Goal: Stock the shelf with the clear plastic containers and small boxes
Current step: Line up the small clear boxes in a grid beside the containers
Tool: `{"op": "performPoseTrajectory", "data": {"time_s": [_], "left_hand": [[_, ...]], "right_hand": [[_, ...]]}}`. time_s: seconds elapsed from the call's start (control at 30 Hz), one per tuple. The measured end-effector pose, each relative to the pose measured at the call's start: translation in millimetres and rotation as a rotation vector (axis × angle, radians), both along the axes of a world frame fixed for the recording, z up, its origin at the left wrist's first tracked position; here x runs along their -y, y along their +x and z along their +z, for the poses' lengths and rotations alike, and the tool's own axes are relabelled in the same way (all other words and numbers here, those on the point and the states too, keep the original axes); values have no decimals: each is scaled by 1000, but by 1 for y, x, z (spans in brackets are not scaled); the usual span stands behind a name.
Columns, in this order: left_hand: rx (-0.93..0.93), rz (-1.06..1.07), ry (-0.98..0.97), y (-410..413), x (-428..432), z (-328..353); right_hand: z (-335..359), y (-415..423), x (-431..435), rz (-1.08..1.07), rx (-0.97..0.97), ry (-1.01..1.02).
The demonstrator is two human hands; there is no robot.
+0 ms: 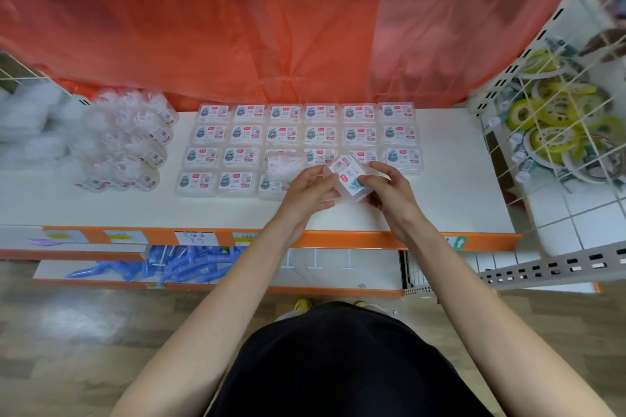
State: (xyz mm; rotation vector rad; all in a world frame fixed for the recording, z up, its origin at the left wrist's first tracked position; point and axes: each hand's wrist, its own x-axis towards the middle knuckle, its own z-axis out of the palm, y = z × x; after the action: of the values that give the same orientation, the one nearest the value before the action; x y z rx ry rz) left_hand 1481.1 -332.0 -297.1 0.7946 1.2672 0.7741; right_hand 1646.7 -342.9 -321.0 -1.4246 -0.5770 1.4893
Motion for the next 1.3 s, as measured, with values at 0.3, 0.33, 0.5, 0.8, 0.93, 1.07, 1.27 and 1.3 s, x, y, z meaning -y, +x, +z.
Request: {"op": "performPoseTrajectory", "data": {"time_s": [0.3, 0.33, 0.5, 0.8, 0.93, 1.07, 1.27, 1.3], "left_hand": [[-86, -39, 49, 4, -2, 0], [-87, -45, 60, 4, -2, 0], [-181, -96, 126, 0, -10, -1], [-297, -214, 197, 0, -11, -8], [-436, -138, 404, -1, 1, -16], [-883, -304, 760, -17, 15, -37], [-1130, -509, 855, -26, 30, -61], [-1140, -524, 843, -26, 30, -63]], "right_hand": [[-10, -3, 7, 36, 69, 12], [-10, -3, 8, 61, 115, 26], [-11, 15, 13, 315, 594, 358], [-7, 24, 6, 557, 922, 564], [-14, 26, 11, 394, 962, 574], [-25, 30, 18, 216, 1047, 482], [-37, 18, 23, 217, 1182, 360], [-39, 15, 23, 227, 1209, 351]]}}
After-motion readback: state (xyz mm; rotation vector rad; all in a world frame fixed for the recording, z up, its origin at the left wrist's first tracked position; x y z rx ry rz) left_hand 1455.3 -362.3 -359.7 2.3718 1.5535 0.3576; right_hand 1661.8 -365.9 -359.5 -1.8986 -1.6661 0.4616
